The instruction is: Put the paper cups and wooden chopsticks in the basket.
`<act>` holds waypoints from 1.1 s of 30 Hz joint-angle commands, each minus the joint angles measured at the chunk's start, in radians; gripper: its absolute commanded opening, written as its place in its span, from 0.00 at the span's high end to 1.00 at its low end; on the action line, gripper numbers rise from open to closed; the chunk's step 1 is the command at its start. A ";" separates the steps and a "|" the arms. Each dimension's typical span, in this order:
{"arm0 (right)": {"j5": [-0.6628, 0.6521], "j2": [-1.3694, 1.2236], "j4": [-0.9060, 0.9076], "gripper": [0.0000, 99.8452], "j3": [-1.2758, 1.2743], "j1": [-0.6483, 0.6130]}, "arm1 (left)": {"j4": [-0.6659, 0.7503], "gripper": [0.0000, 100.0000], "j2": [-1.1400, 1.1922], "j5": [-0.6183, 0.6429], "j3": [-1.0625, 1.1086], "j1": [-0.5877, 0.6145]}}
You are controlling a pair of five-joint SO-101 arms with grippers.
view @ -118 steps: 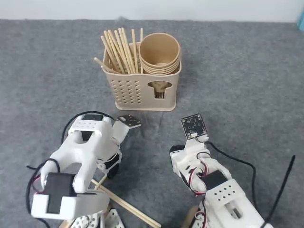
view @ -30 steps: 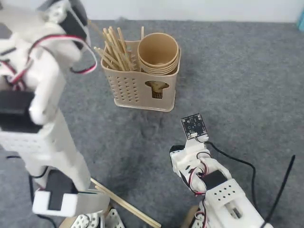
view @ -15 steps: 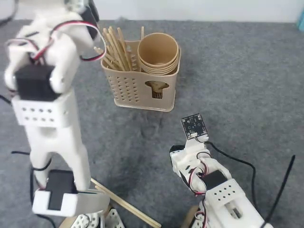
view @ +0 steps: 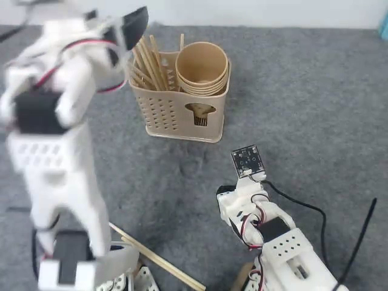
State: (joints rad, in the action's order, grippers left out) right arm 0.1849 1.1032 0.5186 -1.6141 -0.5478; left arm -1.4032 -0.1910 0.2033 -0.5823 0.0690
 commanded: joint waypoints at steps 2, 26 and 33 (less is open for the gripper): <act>-0.014 0.018 -0.033 0.99 0.012 0.015 | -0.198 0.65 -0.209 0.020 0.002 0.120; -0.014 0.018 0.346 0.99 0.241 -0.189 | 0.474 0.65 -0.258 0.020 1.432 1.080; -0.069 0.016 0.308 0.93 0.261 -0.496 | 0.634 0.65 -0.258 0.023 1.639 1.060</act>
State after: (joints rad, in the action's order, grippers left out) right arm 0.1496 1.1093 0.8638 -1.4239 -0.9544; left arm -0.8800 -0.4457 0.2125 1.0150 1.1308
